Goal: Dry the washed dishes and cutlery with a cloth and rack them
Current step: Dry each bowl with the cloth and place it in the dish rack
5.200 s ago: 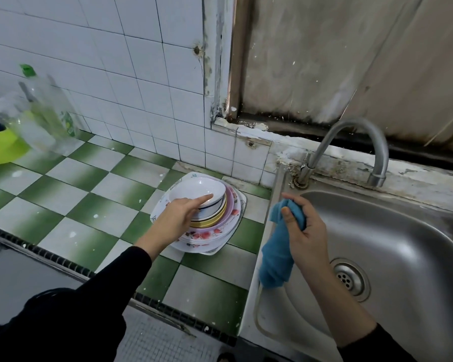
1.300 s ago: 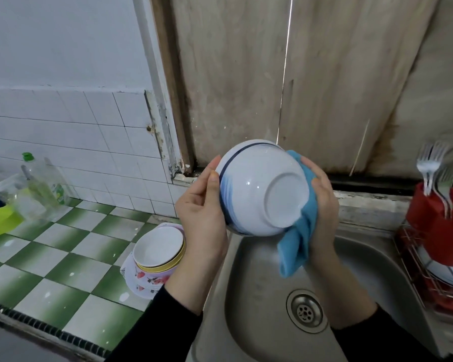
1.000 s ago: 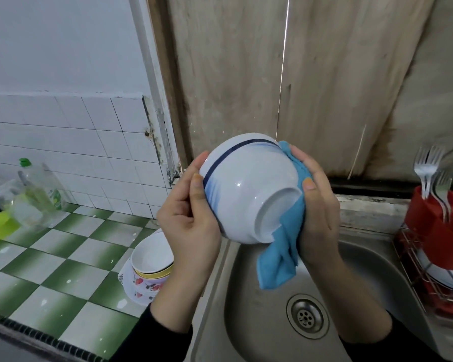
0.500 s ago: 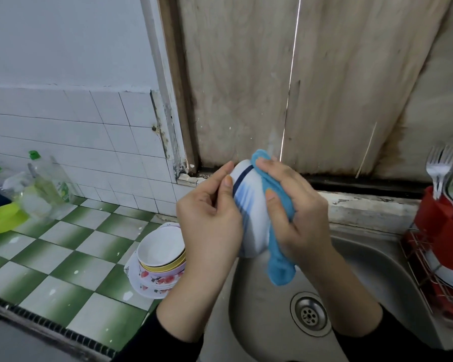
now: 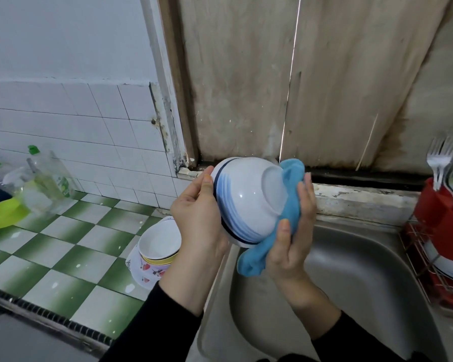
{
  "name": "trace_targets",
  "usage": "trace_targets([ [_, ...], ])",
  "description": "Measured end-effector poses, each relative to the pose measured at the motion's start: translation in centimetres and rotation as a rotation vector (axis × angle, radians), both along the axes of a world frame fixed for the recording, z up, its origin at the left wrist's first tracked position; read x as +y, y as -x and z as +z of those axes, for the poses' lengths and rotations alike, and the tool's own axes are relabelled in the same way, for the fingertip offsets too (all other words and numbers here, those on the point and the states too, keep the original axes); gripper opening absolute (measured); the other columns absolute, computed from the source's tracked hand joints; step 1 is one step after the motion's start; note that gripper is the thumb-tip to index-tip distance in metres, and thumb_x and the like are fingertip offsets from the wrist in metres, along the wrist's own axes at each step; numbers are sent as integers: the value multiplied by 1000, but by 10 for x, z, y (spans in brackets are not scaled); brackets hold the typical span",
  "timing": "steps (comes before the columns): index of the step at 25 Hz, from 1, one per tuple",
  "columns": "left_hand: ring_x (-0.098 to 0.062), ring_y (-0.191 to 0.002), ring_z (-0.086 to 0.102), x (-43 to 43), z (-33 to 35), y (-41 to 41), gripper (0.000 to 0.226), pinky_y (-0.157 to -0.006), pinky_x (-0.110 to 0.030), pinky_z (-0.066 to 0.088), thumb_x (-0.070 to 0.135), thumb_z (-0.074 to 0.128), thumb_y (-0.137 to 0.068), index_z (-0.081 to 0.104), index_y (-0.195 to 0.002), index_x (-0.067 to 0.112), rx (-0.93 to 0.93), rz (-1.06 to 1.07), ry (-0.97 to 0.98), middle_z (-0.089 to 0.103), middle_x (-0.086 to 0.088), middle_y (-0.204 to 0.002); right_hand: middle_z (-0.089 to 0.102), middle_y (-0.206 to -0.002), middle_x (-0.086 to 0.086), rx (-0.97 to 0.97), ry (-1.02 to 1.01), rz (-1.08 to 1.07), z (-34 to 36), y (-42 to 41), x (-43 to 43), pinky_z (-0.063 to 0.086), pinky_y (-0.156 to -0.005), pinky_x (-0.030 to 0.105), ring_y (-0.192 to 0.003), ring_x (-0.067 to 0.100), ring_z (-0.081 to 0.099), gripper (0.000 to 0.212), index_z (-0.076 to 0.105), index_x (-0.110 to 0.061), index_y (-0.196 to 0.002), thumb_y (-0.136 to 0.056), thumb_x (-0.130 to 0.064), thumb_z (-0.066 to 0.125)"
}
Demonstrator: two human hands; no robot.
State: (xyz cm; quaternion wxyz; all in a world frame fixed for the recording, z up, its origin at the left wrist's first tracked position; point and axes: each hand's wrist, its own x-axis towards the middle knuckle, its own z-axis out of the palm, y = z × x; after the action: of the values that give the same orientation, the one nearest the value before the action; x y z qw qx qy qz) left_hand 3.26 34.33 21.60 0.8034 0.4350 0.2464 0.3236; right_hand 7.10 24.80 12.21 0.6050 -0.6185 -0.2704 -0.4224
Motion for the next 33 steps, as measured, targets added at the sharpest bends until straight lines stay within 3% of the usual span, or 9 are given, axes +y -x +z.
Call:
trace_targets([
  [4, -12, -78, 68, 9, -5, 0, 20, -75, -29, 58, 9, 54, -96, 72, -93, 16, -137, -136, -59, 75, 2, -87, 56, -135, -12, 338, -428, 369, 22, 2, -4, 43, -100, 23, -126, 10, 51, 43, 42, -15, -137, -96, -25, 36],
  [9, -5, -78, 68, 31, 8, 9, 16, -72, -23, 56, 9, 60, -91, 71, -93, 20, -317, -234, -617, 75, 13, -84, 67, -117, -7, 532, -355, 660, 57, -12, -26, 50, -82, 22, -106, 11, 63, 39, 56, -23, -123, -89, -22, 37],
  [13, -1, -79, 68, 32, 15, 15, 24, -71, -18, 53, 5, 57, -88, 68, -100, 22, -418, -275, -893, 73, 20, -84, 69, -80, -13, 525, -273, 543, 76, -17, -29, 49, -65, 17, -74, 3, 62, 23, 61, -16, -95, -85, -20, 41],
  [18, -5, -111, 62, 20, 0, 5, 16, -100, -36, 49, 24, 60, -94, 73, -101, 31, -101, -45, -506, 72, 15, -104, 57, -78, -15, 139, -154, 109, 65, -13, -17, 44, -70, 15, -74, -3, 54, 13, 54, -18, -85, -94, -15, 45],
  [21, -27, -110, 64, 16, 6, 8, 23, -82, -51, 56, 51, 54, -92, 71, -103, 40, 130, -250, -146, 69, 2, -113, 56, -79, -9, -97, 34, 45, 57, -12, -14, 42, -72, 8, -75, -6, 52, 12, 56, -14, -92, -92, -11, 44],
  [23, -30, -105, 63, 16, 11, 12, 27, -60, -44, 58, 55, 54, -90, 64, -111, 41, 173, -355, -75, 64, -3, -118, 56, -82, -5, -177, 138, 53, 54, -11, -17, 42, -73, 5, -76, -4, 52, 11, 55, -12, -93, -91, -11, 44],
  [26, -23, -102, 59, 18, 10, 11, 35, -59, -29, 49, 32, 48, -93, 58, -121, 50, 160, -309, -136, 62, 6, -118, 56, -75, -11, 14, 152, 140, 60, -6, -19, 42, -68, 5, -73, -8, 55, 14, 58, -18, -88, -93, -17, 45],
  [30, -29, -118, 57, 26, -10, 6, 41, -90, -40, 48, 18, 42, -88, 68, -108, 42, 100, -208, -251, 64, 2, -124, 60, -69, -17, 409, -80, 178, 91, -17, -17, 42, -67, 14, -66, -7, 53, 20, 57, -26, -80, -98, -21, 48],
  [33, -28, -120, 56, 21, -26, 9, 43, -103, -46, 43, 18, 42, -87, 70, -107, 44, 79, -272, -357, 65, 7, -124, 57, -85, -11, 602, 3, 178, 106, -29, -3, 51, -81, 30, -81, 3, 57, 10, 53, -31, -92, -101, -30, 49],
])
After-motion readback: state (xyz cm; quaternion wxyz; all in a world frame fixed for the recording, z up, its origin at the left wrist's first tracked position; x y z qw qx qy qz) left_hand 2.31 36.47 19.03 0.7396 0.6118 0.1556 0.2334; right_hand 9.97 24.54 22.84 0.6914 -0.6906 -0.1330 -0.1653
